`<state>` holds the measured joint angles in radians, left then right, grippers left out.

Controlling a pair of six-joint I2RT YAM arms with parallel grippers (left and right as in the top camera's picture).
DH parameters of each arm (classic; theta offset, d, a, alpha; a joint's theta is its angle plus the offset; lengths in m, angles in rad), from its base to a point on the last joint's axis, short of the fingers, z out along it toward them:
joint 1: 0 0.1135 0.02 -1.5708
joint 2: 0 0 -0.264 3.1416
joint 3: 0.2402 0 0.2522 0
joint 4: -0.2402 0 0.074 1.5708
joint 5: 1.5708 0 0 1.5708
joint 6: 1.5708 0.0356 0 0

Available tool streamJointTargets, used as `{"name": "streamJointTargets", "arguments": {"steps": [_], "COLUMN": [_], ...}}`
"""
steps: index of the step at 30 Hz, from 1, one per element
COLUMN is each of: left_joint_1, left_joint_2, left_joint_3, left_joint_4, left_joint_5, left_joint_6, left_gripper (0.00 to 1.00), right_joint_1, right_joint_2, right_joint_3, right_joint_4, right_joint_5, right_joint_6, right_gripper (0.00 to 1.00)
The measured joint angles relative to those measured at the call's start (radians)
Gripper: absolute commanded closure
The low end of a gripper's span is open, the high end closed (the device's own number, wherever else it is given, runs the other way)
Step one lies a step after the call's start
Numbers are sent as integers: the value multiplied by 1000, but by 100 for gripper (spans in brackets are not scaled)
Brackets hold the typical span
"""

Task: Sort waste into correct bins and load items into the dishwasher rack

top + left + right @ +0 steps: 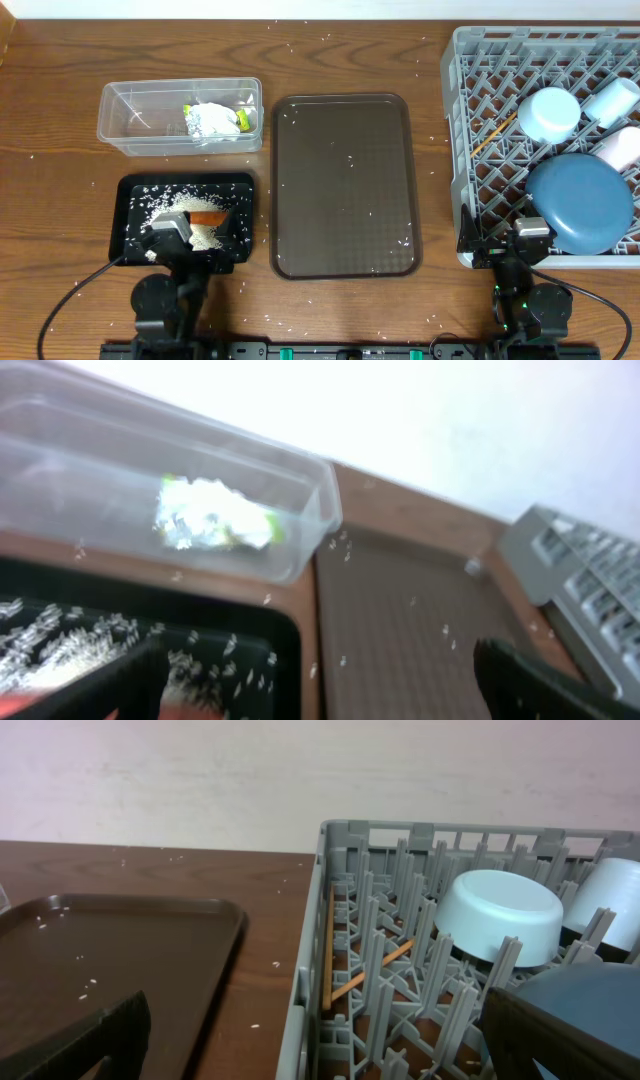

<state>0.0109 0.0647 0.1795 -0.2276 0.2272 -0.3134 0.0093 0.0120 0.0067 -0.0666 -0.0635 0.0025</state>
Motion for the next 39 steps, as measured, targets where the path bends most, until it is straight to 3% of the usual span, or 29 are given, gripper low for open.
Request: {"name": "streamJointTargets", "arguments": {"steps": [7, 20, 39], "left_joint_1": [0, 0, 0], "left_joint_2": [-51, -54, -54], "left_joint_3": [-145, -152, -152], "left_joint_4": [192, 187, 185], "left_joint_5": [9, -138, -160], "left_joint_6": [-4, 5, 103], "left_gripper": [2, 2, 2], "right_joint_1": [0, 0, 0], "right_joint_2": [0, 0, 0], "right_joint_3": [0, 0, 0], "right_joint_4": [0, 0, 0], "right_joint_5": [0, 1, 0], "right_joint_6": [0, 0, 0], "right_gripper": [1, 1, 1]}}
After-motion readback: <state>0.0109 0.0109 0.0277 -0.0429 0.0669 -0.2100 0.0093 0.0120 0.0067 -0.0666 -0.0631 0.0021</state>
